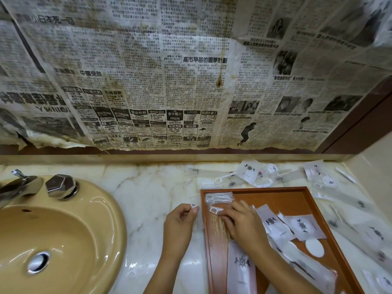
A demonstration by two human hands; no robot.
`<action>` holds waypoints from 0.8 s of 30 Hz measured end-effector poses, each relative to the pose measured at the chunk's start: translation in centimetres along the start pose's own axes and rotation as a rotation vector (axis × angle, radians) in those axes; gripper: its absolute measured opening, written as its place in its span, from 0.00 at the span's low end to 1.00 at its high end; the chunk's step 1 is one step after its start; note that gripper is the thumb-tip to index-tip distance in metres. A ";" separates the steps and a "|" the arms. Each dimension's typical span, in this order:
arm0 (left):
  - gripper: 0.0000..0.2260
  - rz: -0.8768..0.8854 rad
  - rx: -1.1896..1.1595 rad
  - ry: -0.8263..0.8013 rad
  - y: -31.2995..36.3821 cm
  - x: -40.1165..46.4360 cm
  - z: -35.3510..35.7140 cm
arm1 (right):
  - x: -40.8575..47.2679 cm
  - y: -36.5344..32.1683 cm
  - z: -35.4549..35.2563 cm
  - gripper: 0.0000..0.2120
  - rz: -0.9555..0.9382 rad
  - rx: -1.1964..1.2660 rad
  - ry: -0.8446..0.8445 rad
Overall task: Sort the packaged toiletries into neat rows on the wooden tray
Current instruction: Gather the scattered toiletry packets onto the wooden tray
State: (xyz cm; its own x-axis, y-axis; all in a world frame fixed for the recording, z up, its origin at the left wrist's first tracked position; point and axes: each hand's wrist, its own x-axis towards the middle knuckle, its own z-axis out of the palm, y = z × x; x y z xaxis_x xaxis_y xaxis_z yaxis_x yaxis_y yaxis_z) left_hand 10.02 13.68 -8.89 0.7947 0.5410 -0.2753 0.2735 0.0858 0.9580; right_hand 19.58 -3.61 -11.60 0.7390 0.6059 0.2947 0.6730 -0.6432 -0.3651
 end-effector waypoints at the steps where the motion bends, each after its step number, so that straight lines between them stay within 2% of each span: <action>1: 0.11 0.005 0.016 0.002 0.1 0.0 0.1 | 0.0 0.0 0.0 0.08 -0.005 0.005 -0.003; 7: 0.06 -0.011 -0.018 -0.011 0.4 -0.1 0.6 | 0.1 0.2 0.4 0.09 -0.009 0.023 -0.054; 12: 0.06 -0.020 -0.027 0.002 0.5 0.0 0.6 | -0.1 -0.2 -0.2 0.09 0.015 0.067 -0.065; 15: 0.06 -0.009 -0.048 -0.009 1.0 0.0 0.7 | -0.1 -0.8 -1.2 0.08 0.094 0.169 -0.020; 20: 0.04 0.014 -0.080 -0.072 2.1 -0.1 1.3 | 0.1 -2.0 -3.2 0.13 0.181 0.508 -0.033; 22: 0.04 0.028 -0.112 -0.098 2.3 0.0 1.7 | 0.3 -2.3 -3.5 0.14 0.197 0.559 -0.052; 24: 0.05 0.048 -0.131 -0.115 2.4 0.2 2.1 | 0.5 -2.4 -3.6 0.11 0.217 0.558 -0.036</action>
State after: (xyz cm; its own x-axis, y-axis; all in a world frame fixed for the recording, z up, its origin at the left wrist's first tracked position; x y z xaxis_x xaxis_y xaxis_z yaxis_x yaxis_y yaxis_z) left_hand 11.93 12.23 -6.77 0.8638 0.4486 -0.2294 0.1668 0.1750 0.9703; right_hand 18.47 -3.43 -7.39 0.8494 0.5102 0.1349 0.3813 -0.4166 -0.8252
